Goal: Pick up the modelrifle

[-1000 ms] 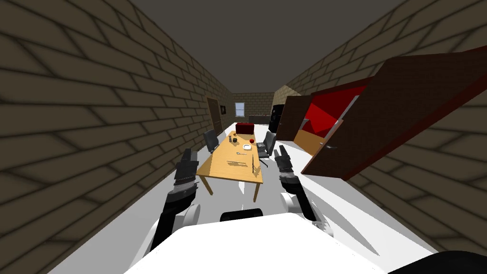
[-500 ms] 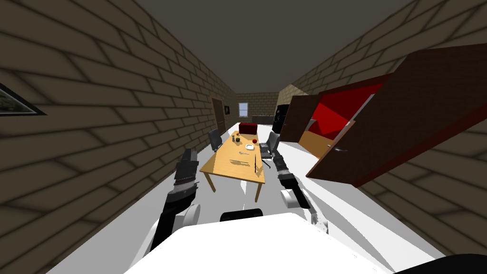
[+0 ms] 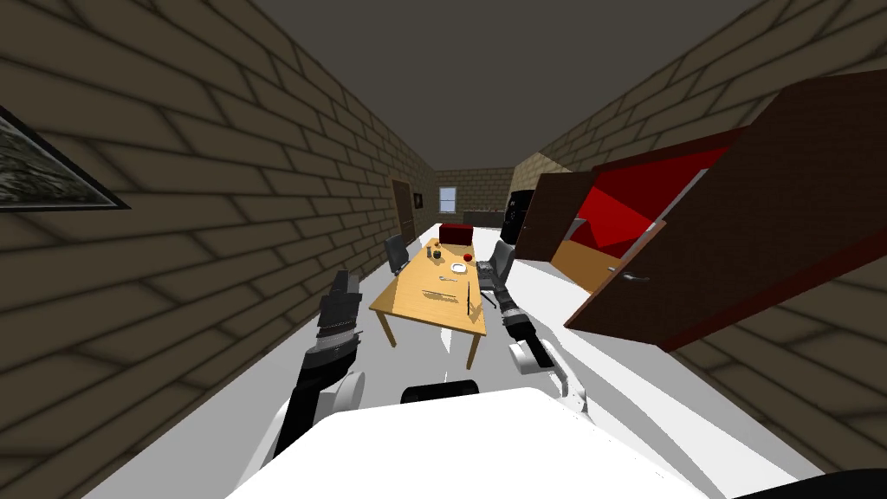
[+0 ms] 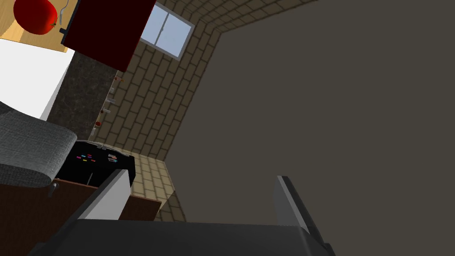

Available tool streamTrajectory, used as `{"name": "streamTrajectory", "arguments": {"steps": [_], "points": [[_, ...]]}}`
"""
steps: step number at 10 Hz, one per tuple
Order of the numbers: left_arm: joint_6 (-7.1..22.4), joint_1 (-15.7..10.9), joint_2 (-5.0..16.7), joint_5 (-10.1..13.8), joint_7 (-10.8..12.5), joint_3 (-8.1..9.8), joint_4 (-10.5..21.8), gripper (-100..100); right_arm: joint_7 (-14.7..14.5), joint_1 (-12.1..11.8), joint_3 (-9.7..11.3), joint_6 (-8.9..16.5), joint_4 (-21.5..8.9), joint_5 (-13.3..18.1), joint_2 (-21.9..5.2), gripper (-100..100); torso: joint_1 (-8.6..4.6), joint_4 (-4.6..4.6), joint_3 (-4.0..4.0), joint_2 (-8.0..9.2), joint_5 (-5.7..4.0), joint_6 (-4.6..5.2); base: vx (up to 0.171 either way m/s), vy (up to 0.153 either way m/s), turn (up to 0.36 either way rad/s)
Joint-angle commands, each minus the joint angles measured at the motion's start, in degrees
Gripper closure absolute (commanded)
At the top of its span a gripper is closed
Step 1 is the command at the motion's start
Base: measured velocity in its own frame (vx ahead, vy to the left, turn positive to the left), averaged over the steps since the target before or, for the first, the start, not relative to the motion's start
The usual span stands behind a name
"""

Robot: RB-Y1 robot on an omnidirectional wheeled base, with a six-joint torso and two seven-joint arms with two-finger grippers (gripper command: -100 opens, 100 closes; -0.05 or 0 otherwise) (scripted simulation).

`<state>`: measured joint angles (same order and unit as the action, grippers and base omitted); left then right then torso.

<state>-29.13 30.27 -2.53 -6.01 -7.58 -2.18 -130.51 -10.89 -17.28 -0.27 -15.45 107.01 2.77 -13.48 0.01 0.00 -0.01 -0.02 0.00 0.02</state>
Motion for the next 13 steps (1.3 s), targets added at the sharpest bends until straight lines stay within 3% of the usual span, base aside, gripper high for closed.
{"name": "streamTrajectory", "arguments": {"steps": [1,2,6,7,8,9,12,13], "points": [[0.0,0.0,0.0,0.0,0.0,0.0,0.0,0,-1.4,1.8,-0.1,2.9,-2.6,0.2,-1.1,-100,0.0,0.0,0.0,0.0,0.0,0.0,0.001,0.01,0.085],[0.0,0.0,0.0,0.0,0.0,0.0,0.0,0,-1.4,1.8,-0.1,3.0,-2.6,0.2,-1.1,-100,0.0,0.0,-0.01,-0.01,0.0,-0.01,0.002,0.006,0.042],[0.0,0.0,0.0,0.0,0.0,0.0,0.0,0,-5.7,6.2,0.3,9.3,-9.2,1.1,-2.7,-100,0.02,-0.01,-0.02,-0.04,0.01,0.01,0.006,0.01,0.079],[0.0,0.0,0.0,0.0,0.0,0.0,0.0,0,-5.7,6.2,0.3,9.3,-10.0,1.1,-2.7,-100,0.02,-0.01,-0.02,-0.04,0.01,-0.01,0.005,0.009,0.044],[0.0,0.0,0.0,0.0,0.0,0.0,0.0,0,-7.1,7.7,0.5,11.5,-12.4,1.5,-3.1,-100,0.01,-0.01,-0.02,-0.03,0.0,0.01,0.005,0.011,0.069],[0.0,0.0,0.0,0.0,0.0,0.0,0.0,0,-7.1,7.7,0.5,11.5,-12.6,1.5,-3.1,-100,0.02,-0.01,-0.02,-0.03,0.0,0.0,0.006,0.008,0.048],[0.0,0.0,0.0,0.0,0.0,0.0,0.0,0,-10.0,10.7,0.9,15.7,-17.3,2.1,-3.6,-100,0.02,-0.01,-0.02,-0.03,0.01,0.02,0.008,0.01,0.065],[0.0,0.0,0.0,0.0,0.0,0.0,0.0,0,-10.0,10.7,0.9,15.7,-17.7,2.1,-3.6,-100,0.02,-0.01,-0.02,-0.04,0.0,-0.01,0.008,0.006,0.05]]}}
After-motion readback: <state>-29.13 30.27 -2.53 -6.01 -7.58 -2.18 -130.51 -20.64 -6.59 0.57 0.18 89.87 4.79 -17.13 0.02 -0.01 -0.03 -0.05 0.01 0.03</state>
